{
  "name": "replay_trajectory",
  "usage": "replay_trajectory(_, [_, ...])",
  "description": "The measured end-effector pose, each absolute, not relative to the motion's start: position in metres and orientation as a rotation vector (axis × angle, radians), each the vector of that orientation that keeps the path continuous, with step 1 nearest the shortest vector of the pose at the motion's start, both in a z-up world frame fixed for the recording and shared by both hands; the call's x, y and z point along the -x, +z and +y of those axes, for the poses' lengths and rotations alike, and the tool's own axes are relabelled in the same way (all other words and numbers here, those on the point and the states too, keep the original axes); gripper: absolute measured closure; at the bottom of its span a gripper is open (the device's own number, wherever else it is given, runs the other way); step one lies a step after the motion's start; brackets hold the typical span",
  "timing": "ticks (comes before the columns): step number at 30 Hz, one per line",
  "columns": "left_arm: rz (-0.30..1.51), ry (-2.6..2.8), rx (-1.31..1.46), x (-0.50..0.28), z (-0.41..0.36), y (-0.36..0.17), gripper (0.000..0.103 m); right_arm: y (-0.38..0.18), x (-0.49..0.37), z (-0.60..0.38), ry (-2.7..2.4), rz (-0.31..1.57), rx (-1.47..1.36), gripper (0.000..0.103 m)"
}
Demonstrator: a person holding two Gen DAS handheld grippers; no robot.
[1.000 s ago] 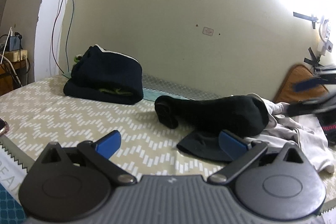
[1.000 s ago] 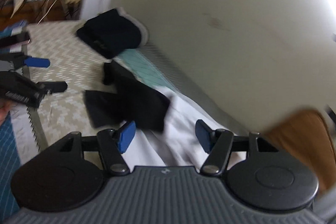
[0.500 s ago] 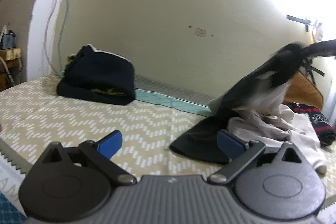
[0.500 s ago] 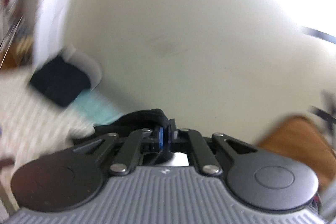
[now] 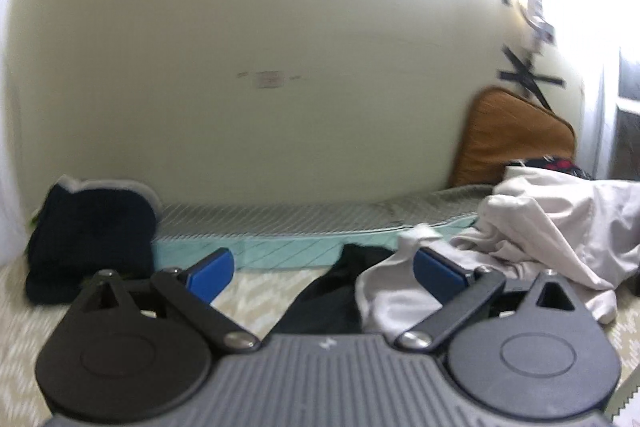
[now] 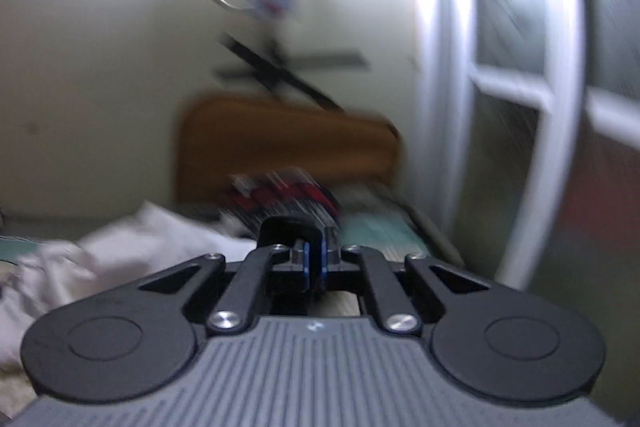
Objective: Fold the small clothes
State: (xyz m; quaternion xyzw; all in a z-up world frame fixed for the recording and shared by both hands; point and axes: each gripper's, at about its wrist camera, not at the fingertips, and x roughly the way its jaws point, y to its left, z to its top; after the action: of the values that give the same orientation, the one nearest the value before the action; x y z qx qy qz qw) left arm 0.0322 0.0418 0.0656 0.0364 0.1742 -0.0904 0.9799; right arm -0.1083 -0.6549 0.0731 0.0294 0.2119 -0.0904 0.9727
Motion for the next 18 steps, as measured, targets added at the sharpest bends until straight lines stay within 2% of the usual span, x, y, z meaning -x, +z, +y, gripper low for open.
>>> replay_trajectory(1, [0.345,-0.192,-0.105,-0.036,0.033,0.065,0.003,0.064,0.108,-0.655,-0.208,0.463,-0.043,0.069])
replay_trajectory(3, [0.345,-0.215,-0.155,-0.045,0.019,0.062,0.003,0.05,0.125,-0.651,-0.262,0.478,0.004,0.054])
replay_trajectory(8, [0.428,-0.253,-0.134,-0.074,0.008,0.049,0.003,0.062,0.15,-0.614,0.025,0.394,-0.094,0.053])
replay_trajectory(13, [0.507,-0.267,-0.026,-0.086,0.005,0.033,0.006,0.05,0.113,-0.513,0.344,0.46,0.018,0.036])
replay_trajectory(17, [0.504,-0.272,-0.036,-0.076,0.004,0.033,0.006,0.019,0.08,-0.457,0.436,0.534,0.121,0.038])
replay_trajectory(18, [0.495,-0.273,-0.05,-0.072,0.005,0.035,0.006,0.014,0.073,-0.447,0.429,0.543,0.172,0.046])
